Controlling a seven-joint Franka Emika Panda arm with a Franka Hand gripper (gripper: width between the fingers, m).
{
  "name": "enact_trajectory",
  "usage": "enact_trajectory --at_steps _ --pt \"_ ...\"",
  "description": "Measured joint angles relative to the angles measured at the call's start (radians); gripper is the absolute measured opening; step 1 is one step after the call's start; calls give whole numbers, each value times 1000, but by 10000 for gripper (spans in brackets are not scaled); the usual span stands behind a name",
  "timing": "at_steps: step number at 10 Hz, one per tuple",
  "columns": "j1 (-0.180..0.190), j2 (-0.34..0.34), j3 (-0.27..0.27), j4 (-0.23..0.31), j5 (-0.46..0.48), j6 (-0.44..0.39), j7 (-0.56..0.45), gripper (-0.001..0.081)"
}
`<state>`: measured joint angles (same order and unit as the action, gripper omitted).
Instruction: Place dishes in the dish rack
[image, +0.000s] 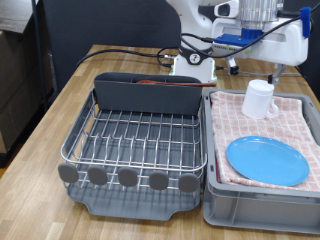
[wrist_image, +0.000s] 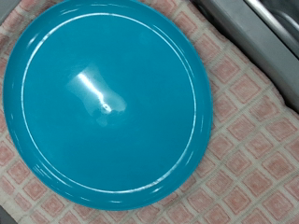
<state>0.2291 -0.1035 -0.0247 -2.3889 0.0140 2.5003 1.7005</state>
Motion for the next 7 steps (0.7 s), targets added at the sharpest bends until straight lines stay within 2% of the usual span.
enact_trajectory --at_steps 3,4,5,7 --pt "0 52 0 -3 62 86 -38 803" --pt "0 52 0 -3 59 84 -38 803" --pt "1 53 0 -14 134 121 -111 803" --pt "1 65 -1 -63 331 225 -336 803"
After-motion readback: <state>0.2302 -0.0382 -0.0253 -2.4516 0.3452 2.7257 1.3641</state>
